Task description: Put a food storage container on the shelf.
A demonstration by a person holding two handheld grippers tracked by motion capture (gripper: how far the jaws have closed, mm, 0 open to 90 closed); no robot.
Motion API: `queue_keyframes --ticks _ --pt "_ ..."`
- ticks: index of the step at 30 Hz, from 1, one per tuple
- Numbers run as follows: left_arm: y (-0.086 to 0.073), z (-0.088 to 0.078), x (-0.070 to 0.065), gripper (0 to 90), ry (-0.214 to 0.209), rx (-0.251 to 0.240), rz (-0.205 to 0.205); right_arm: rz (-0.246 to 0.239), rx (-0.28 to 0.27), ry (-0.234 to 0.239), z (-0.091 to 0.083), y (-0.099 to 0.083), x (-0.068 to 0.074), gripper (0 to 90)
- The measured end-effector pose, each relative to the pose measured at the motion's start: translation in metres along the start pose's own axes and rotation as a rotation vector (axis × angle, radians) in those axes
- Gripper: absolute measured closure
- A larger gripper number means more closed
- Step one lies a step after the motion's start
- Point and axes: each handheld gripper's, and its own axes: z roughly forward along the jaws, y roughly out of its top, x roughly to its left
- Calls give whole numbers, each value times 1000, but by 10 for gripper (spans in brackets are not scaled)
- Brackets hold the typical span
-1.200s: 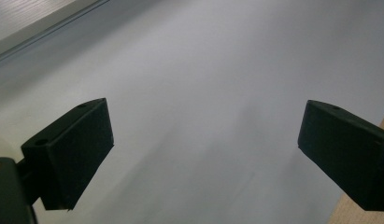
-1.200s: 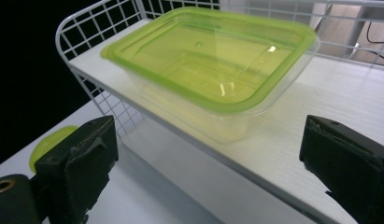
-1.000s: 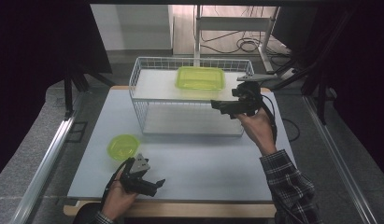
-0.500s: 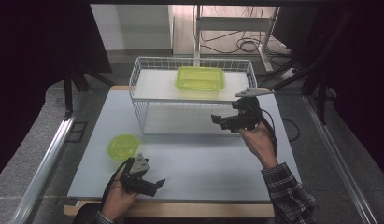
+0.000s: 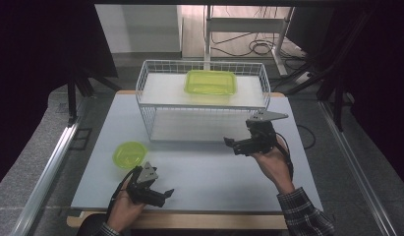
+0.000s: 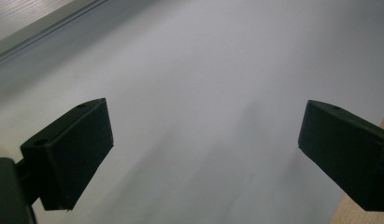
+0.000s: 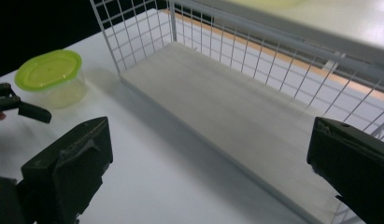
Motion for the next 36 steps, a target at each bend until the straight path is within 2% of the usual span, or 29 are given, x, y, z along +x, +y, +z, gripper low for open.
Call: queue_keyframes --ticks 4,9,14,23,31,36 --pt "0 0 0 29 0 0 1 14 7 0 0 -13 1 1" --pt "0 1 0 29 0 1 3 7 0 3 -1 -27 3 2" --pt "0 1 0 29 0 2 6 -21 23 -17 1 -42 7 2" --pt "0 1 0 28 -20 -5 -8 -5 61 -23 5 -71 6 2" --pt "0 1 -1 22 -26 -9 -14 -14 36 -25 3 -89 11 7" --pt "-1 1 -1 22 -17 -6 -4 -8 48 -23 3 -100 13 7"
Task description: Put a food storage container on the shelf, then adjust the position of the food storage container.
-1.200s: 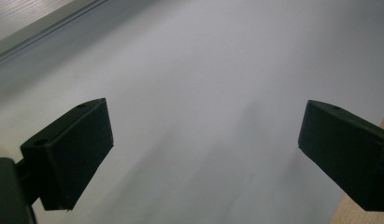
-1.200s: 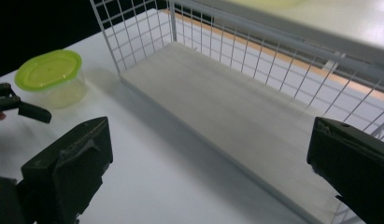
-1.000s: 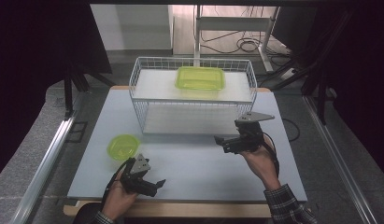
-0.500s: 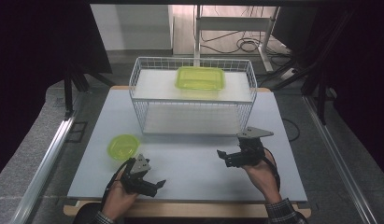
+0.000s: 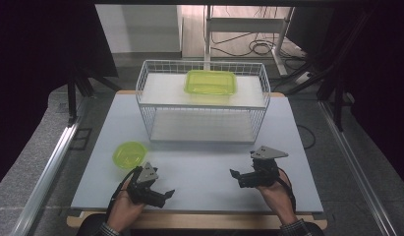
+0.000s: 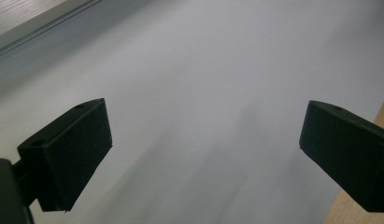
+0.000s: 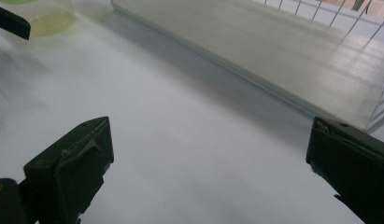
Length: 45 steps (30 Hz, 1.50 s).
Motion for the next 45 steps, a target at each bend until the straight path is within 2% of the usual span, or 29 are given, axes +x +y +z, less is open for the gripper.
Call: queue_keyframes --ticks 11,18,22,25,28,31,33,40,43,45 --pt "1 1 -1 18 4 11 10 47 77 -9 3 -26 -8 10" --pt "6 -2 -2 22 18 15 1 61 81 -9 4 -29 -10 10" --pt "12 -9 1 29 7 -14 -16 64 85 -9 5 -29 -11 10" --pt "20 -15 4 73 19 -33 -18 62 83 -7 5 -30 -11 11" --pt "27 -22 7 173 29 -46 -15 65 84 -7 5 -30 -11 11" --pt "33 -30 15 333 28 -50 -24 64 84 -8 6 -31 -11 12" --pt "36 -34 23 455 33 -53 -34 63 85 -7 6 -31 -11 12" --pt "41 -46 55 789 82 -79 -74 69 86 -14 7 -33 -13 16" --pt "40 -49 70 877 121 -74 -89 73 84 -13 7 -34 -14 18" --pt "37 -52 81 900 148 -78 -111 72 85 -13 8 -35 -14 19"
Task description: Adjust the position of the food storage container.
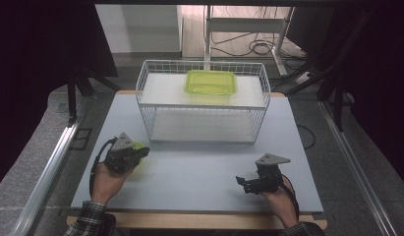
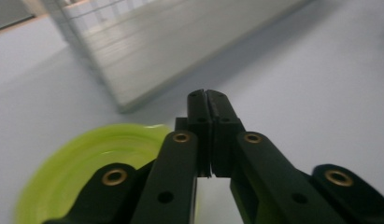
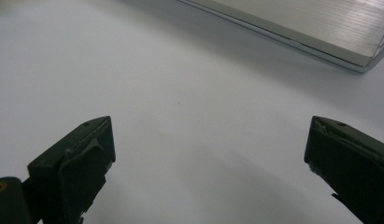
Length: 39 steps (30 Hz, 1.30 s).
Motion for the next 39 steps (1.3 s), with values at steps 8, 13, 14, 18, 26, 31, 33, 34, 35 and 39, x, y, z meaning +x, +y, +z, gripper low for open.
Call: queue_keyframes --ticks 8,13,14,18,26,31,33,34,35,39 --pt "-16 -13 39 900 124 -7 -81 -5 6 7 3 -2 0 21" --pt "-35 -19 64 900 201 -3 -153 -5 14 13 4 -3 0 23" --pt "-39 -19 68 900 210 -2 -167 -6 16 14 5 -3 0 24" --pt "-50 -14 75 900 236 28 -190 -15 24 16 7 -4 1 25" --pt "-57 -4 71 900 237 75 -181 -12 33 8 7 -5 0 24" --pt "-55 0 61 900 225 87 -167 -13 36 10 8 -5 0 24" --pt "-53 2 55 900 215 88 -160 -14 39 10 9 -5 0 24" --pt "-52 3 52 900 211 89 -156 -15 41 9 9 -5 0 24" --pt "-51 4 49 900 206 93 -148 -15 40 9 9 -5 0 24" --pt "-47 8 36 900 184 94 -130 -18 43 8 10 -5 1 24"
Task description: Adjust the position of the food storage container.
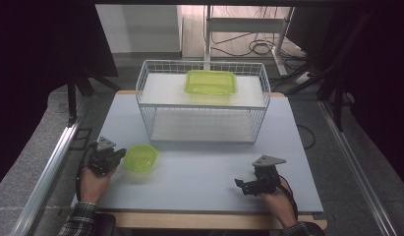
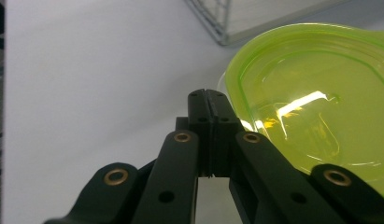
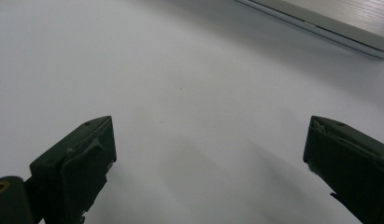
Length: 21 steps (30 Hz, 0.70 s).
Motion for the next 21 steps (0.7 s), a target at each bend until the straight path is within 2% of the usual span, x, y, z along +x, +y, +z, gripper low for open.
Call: queue_keyframes --ticks 6,14,17,18,21 --pt "5 4 -21 900 -33 7 27 1 4 2 1 0 1 24" --pt "16 11 -63 900 -110 12 104 -6 9 3 1 0 1 24" --pt "19 12 -76 900 -132 -6 133 -8 9 5 2 0 1 24" --pt "19 12 -77 900 -132 -15 141 -8 10 6 2 0 2 24" --pt "18 8 -74 900 -119 -40 121 -9 12 6 2 0 2 24"
